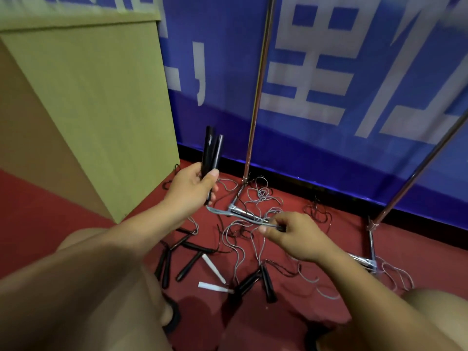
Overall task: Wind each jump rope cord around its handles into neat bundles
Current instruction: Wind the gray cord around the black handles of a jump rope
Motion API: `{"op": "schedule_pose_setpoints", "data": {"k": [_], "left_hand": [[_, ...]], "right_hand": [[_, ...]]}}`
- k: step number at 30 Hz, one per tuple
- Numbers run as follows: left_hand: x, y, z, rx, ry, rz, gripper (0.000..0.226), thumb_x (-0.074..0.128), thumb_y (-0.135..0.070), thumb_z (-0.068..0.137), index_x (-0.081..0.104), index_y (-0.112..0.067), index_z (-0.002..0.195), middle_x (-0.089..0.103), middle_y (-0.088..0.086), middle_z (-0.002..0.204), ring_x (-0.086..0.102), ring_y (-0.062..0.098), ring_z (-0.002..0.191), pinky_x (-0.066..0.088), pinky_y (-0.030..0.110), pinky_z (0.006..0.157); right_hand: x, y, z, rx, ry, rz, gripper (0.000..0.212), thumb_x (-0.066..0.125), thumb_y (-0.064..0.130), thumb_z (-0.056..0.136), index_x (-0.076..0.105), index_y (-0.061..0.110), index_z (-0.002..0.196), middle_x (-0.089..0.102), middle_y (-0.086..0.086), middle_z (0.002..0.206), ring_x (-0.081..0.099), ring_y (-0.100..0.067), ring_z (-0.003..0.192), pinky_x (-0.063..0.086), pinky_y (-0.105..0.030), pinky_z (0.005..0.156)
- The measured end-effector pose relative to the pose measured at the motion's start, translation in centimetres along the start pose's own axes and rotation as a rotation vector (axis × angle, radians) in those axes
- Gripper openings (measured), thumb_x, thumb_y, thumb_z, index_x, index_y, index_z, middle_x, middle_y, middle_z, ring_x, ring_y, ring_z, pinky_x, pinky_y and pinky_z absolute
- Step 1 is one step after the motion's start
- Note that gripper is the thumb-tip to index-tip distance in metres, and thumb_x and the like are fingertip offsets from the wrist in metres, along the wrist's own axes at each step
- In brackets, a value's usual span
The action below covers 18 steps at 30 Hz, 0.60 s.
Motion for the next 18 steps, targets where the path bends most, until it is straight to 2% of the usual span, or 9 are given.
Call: {"op": "schedule_pose_setpoints", "data": {"k": [3, 6, 8, 10, 11, 14, 16, 18], "left_hand": [[-0.2, 0.7, -0.4, 0.019, 0.156, 0.157, 0.010, 0.056, -0.018, 0.100, 0.061, -0.011, 0.095, 0.061, 0.000, 0.063, 0.056, 0.014, 0.051, 0.048, 0.029, 0.053], [1.0, 2.1, -1.1, -0.009, 0.362, 0.362, 0.012, 0.060, -0.021, 0.099, 0.062, -0.017, 0.088, 0.060, -0.003, 0.061, 0.057, 0.014, 0.052, 0.047, 0.027, 0.053], [1.9, 2.8, -1.3, 0.026, 0.402, 0.553, 0.018, 0.064, -0.031, 0.095, 0.063, -0.019, 0.082, 0.056, -0.007, 0.057, 0.054, 0.010, 0.052, 0.043, 0.026, 0.055], [3.1, 2.8, -1.7, 0.100, 0.375, 0.736, 0.019, 0.066, -0.039, 0.091, 0.064, -0.025, 0.079, 0.051, -0.009, 0.055, 0.049, 0.007, 0.052, 0.037, 0.026, 0.054], [4.0, 2.3, -2.0, 0.135, 0.370, 0.760, 0.019, 0.066, -0.041, 0.091, 0.064, -0.029, 0.076, 0.050, -0.010, 0.054, 0.048, 0.005, 0.051, 0.035, 0.027, 0.052], [6.0, 1.1, -2.9, 0.175, 0.408, 0.605, 0.031, 0.063, -0.039, 0.093, 0.055, -0.028, 0.065, 0.043, -0.013, 0.050, 0.039, 0.003, 0.047, 0.028, 0.024, 0.049], [6.2, 1.2, -3.1, 0.124, 0.441, 0.482, 0.035, 0.061, -0.037, 0.095, 0.051, -0.026, 0.064, 0.040, -0.012, 0.053, 0.037, 0.006, 0.051, 0.029, 0.028, 0.054], [6.0, 1.7, -3.4, 0.058, 0.474, 0.421, 0.032, 0.058, -0.038, 0.097, 0.059, -0.018, 0.072, 0.048, -0.001, 0.059, 0.044, 0.010, 0.057, 0.034, 0.029, 0.060]], "right_hand": [[-1.3, 0.2, -0.4, 0.022, -0.086, -0.015, 0.053, 0.062, 0.069, 0.077, 0.053, 0.019, 0.062, 0.052, 0.004, 0.056, 0.049, -0.010, 0.055, 0.042, -0.032, 0.056], [-1.8, 0.3, -1.4, 0.067, -0.105, 0.141, 0.053, 0.073, 0.061, 0.076, 0.050, 0.016, 0.059, 0.045, 0.008, 0.050, 0.038, -0.005, 0.047, 0.034, -0.028, 0.051], [-1.7, 0.6, -2.1, 0.070, -0.135, 0.183, 0.048, 0.076, 0.055, 0.076, 0.055, 0.014, 0.063, 0.046, 0.008, 0.052, 0.039, -0.004, 0.048, 0.034, -0.027, 0.052], [-2.3, 0.9, -2.3, 0.048, -0.194, 0.243, 0.036, 0.078, 0.047, 0.078, 0.060, 0.017, 0.067, 0.052, 0.007, 0.055, 0.043, -0.002, 0.052, 0.038, -0.027, 0.054], [-2.9, 0.9, -2.2, 0.029, -0.210, 0.311, 0.030, 0.077, 0.041, 0.081, 0.062, 0.019, 0.070, 0.055, 0.006, 0.057, 0.045, -0.002, 0.055, 0.040, -0.028, 0.056], [-4.6, 0.7, -2.0, -0.002, -0.247, 0.609, 0.020, 0.067, 0.024, 0.092, 0.060, 0.022, 0.074, 0.052, 0.011, 0.059, 0.044, -0.005, 0.057, 0.038, -0.027, 0.057], [-4.6, 0.7, -1.9, 0.009, -0.255, 0.600, 0.021, 0.061, 0.026, 0.095, 0.057, 0.024, 0.075, 0.049, 0.013, 0.058, 0.042, -0.005, 0.056, 0.039, -0.028, 0.057], [-4.1, 1.0, -1.7, 0.018, -0.242, 0.478, 0.020, 0.059, 0.035, 0.096, 0.058, 0.025, 0.078, 0.048, 0.013, 0.058, 0.042, -0.006, 0.056, 0.040, -0.032, 0.058]]}}
Point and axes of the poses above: each hand's wrist, its own z-axis towards the middle knuckle, its own x-axis out of the palm, y = z × x, the point moved 7 cm from there along z, towards the middle knuckle
